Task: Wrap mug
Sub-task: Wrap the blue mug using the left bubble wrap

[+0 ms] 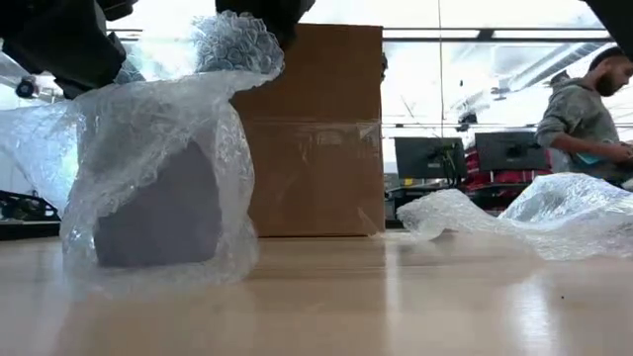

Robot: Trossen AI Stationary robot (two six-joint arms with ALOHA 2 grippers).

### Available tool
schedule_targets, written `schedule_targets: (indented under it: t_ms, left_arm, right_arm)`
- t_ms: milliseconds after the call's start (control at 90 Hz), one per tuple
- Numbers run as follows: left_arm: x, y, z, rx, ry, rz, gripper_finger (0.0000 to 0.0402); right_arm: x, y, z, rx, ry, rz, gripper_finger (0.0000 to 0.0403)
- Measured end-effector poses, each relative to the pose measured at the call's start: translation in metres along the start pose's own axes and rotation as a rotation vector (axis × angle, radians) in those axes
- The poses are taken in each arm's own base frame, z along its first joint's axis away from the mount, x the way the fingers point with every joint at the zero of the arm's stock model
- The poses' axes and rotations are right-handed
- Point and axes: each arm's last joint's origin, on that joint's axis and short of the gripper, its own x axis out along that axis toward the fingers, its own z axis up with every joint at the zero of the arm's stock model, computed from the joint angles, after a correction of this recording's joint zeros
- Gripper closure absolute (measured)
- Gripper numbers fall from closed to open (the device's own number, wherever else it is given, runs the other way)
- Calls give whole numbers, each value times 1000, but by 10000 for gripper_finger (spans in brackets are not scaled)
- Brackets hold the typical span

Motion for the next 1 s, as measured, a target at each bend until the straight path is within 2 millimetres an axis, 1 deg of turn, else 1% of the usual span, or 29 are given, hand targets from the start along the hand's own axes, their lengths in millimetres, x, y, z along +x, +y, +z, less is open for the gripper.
schedule_targets:
  t_ms: [133,256,378,500,556,667,767,856,1000]
  left_arm:
    - [0,0,0,-1,-1,-1,401]
    - [0,0,0,4,-1,-1,401]
    - [0,0,0,7,-1,-1,401]
    - [0,0,0,15,-2,-1,402]
    - [0,0,1,15,-3,-3,402]
    - [0,0,1,21,-6,-4,402]
    - [0,-1,2,17,-10,-9,402]
    - [-6,-6,13,16,-4,-17,401]
    - [-27,-18,41,68,47,26,402]
  right_arm:
    - [7,1,0,-5,-42,-2,307]
    - [19,1,-7,-1,-71,-11,305]
    - [29,1,-15,-3,-69,-14,329]
    - [29,1,-15,-4,-71,-15,377]
    - [34,1,-16,-9,-71,-15,394]
    - [48,0,-20,-21,-75,-16,394]
    - [54,0,-22,-29,-66,-14,395]
    - [54,0,-22,-16,-61,-13,401]
    - [51,1,-19,-19,-67,-12,401]
